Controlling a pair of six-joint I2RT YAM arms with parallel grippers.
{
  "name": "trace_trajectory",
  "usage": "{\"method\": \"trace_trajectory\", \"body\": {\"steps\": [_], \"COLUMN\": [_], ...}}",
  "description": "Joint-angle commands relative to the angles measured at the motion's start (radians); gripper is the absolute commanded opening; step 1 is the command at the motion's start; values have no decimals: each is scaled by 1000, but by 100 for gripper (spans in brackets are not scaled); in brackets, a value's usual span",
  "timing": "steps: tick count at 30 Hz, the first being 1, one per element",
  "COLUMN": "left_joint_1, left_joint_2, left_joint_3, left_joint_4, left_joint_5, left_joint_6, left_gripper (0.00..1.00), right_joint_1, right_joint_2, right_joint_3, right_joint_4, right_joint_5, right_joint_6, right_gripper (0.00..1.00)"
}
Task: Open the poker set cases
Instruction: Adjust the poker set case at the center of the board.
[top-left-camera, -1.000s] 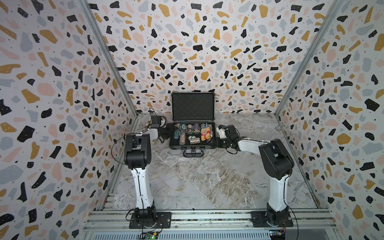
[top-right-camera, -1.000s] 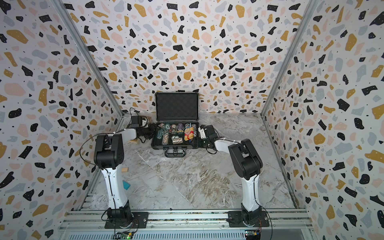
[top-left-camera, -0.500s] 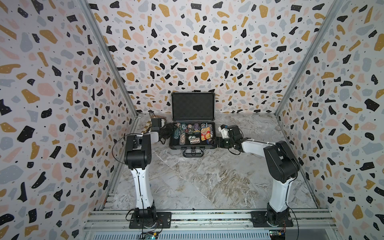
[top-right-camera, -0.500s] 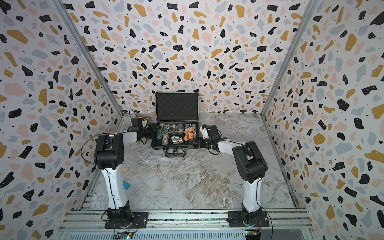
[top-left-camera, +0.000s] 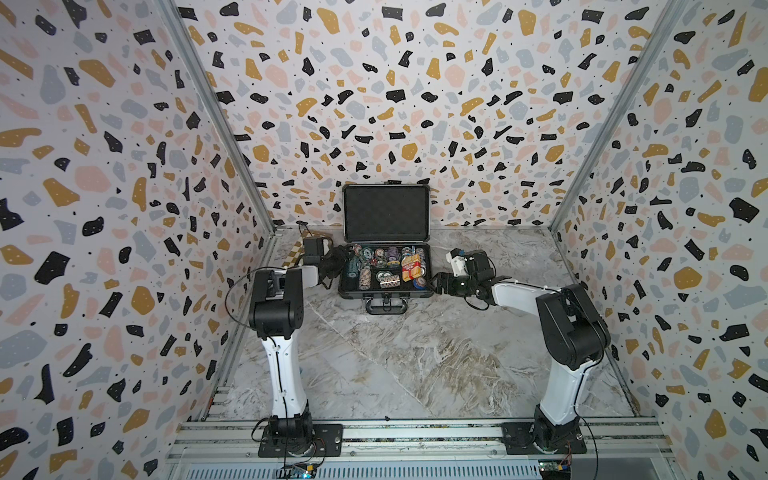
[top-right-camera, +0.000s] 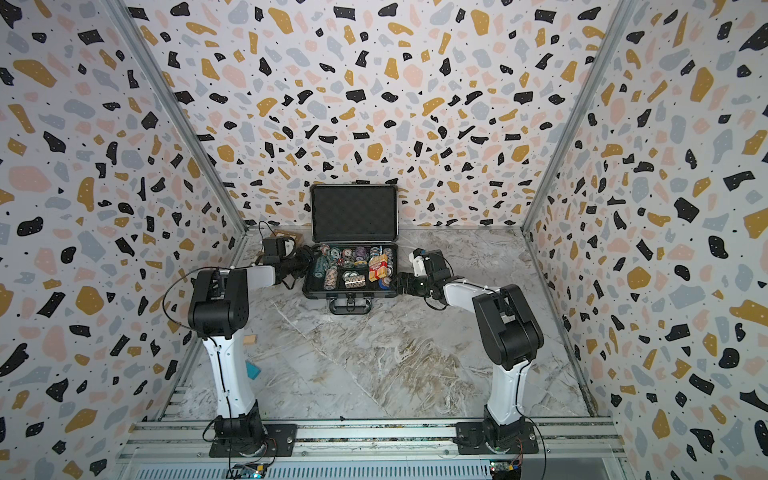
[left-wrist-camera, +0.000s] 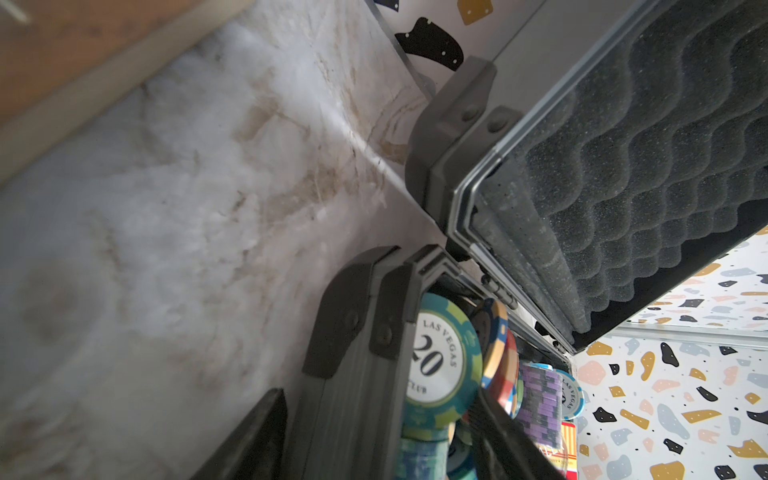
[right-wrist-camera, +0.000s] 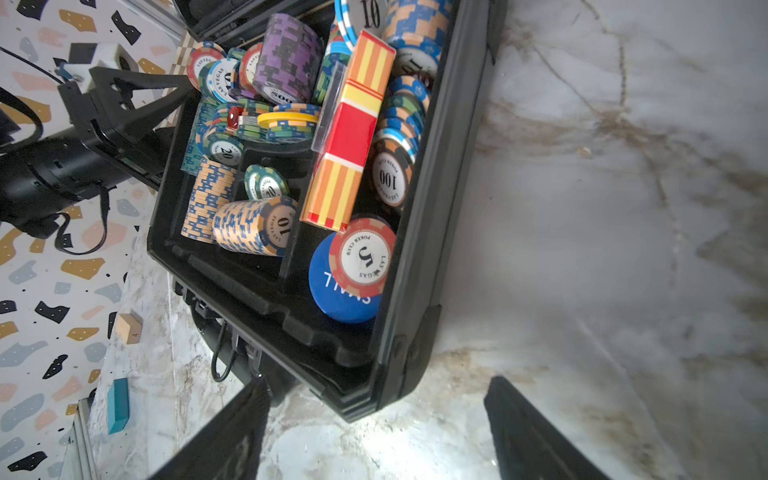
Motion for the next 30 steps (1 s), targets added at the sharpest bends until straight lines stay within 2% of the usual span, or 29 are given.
{"method": "trace_trajectory", "body": {"steps": [1, 6, 10, 11, 12, 16, 18, 24, 27, 30], "left_joint_1": [-221, -232, -218, -211, -205, -183, -182, -185, -185, -197], "left_joint_2": [-8, -16, -64, -82, -108, -194, -245, -381, -443, -515], "left_joint_3": [-10, -16, -28, -36, -43, -53, -58, -154, -220, -322], "left_joint_4": [83, 72, -25, -61, -101, -265, -333, -359, -343, -277], "left_joint_5": [212, 211, 182, 164, 143, 75, 34, -37, -63, -94], "left_joint_6": [-116, -109, -52, -9, 15, 107, 160, 176, 150, 100], "left_gripper": [66, 66, 67, 69, 77, 87, 99, 99, 99, 99], "right_joint_1": [-5, -19, -39, -48, -58, -113, -141, -177, -185, -189], "right_joint_2": [-65, -118, -177, -198, -220, -313, -369, -529, -591, -660], "right_joint_3": [-6, -29, -48, -59, -72, -126, -151, -243, -301, -372], "right_joint_4": [-6, -32, -84, -94, -99, -116, -139, -219, -225, -196], "right_joint_5": [1, 21, 61, 76, 92, 126, 149, 267, 364, 515], "right_joint_6": [1, -8, -34, -41, -42, -50, -61, -108, -107, -89], "right_gripper": [85, 85, 87, 87, 88, 92, 94, 98, 100, 100]}}
